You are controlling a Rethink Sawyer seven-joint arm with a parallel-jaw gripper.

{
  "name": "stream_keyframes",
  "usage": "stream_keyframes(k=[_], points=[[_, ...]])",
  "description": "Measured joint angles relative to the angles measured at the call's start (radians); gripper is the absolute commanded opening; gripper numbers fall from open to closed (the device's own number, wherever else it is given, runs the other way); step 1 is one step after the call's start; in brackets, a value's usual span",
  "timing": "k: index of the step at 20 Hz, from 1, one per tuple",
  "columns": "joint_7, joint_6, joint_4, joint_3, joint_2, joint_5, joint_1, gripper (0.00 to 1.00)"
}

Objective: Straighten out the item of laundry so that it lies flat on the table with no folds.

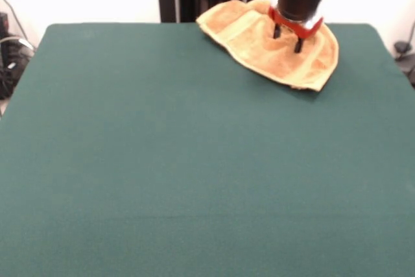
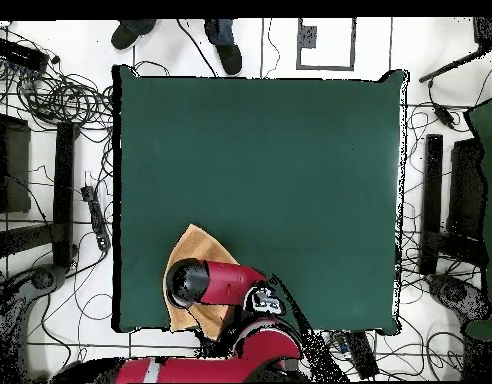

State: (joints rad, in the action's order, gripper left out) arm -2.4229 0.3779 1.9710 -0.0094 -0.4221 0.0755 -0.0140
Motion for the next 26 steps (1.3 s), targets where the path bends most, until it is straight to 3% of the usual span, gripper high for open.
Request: stream_keyframes(k=[6,14,26], points=[[0.0,0.016,-0.019,-0.024,0.002,-0.004,-0.037,1.0],[0.0,0.085,-0.075,-0.016,0.011,-0.088,-0.041,1.0],[0.001,0.401,-0.253,0.083,0.078,-0.216,0.043,1.0]])
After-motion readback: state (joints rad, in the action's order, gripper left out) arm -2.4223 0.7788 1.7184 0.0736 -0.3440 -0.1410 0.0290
